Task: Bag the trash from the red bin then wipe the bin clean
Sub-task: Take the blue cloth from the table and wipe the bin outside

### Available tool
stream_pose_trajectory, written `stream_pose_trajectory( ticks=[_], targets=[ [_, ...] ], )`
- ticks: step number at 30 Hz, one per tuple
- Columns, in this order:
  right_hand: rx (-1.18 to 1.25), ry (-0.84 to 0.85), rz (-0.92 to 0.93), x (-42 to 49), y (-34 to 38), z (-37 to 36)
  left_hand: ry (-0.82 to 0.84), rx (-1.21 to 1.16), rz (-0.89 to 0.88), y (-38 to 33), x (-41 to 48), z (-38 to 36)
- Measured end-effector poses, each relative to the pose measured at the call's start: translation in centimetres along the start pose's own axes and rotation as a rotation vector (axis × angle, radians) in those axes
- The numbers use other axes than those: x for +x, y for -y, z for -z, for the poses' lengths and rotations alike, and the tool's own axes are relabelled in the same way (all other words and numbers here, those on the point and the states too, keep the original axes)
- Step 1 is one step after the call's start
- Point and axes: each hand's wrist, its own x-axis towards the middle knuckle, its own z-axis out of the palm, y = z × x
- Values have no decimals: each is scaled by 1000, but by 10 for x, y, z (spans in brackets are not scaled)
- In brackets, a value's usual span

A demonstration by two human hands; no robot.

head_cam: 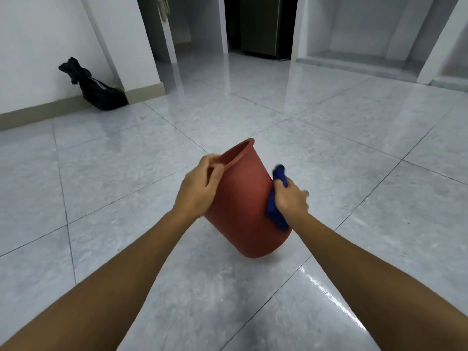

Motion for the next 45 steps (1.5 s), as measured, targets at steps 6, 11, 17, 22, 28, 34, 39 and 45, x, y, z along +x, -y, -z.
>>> stream_pose_trajectory(
  ticks=[6, 11, 17, 22, 28, 34, 39, 45],
  targets=[
    [-48, -34, -39, -14, -8, 0, 144, 290, -135, 16, -19, 14],
    [-47, -9, 343, -30, 42, -11, 103, 251, -51, -1, -6, 11],
    [-148, 110, 26, -6, -9, -5, 91, 182, 57, -5, -7, 10],
    [-98, 114, 5, -18, -6, -2, 84, 242, 56, -11, 0, 5],
    [-3, 35, 288, -25, 37, -3, 52, 81, 75, -33, 23, -12],
    [-16, 46, -124, 9, -19, 11, 239, 158, 26, 27, -23, 23],
    [42, 37, -12, -10, 9, 5, 202, 224, -54, 17, -17, 19],
    [39, 26, 358, -37, 55, -12, 40, 343, -75, -10, -1, -9]
  ],
)
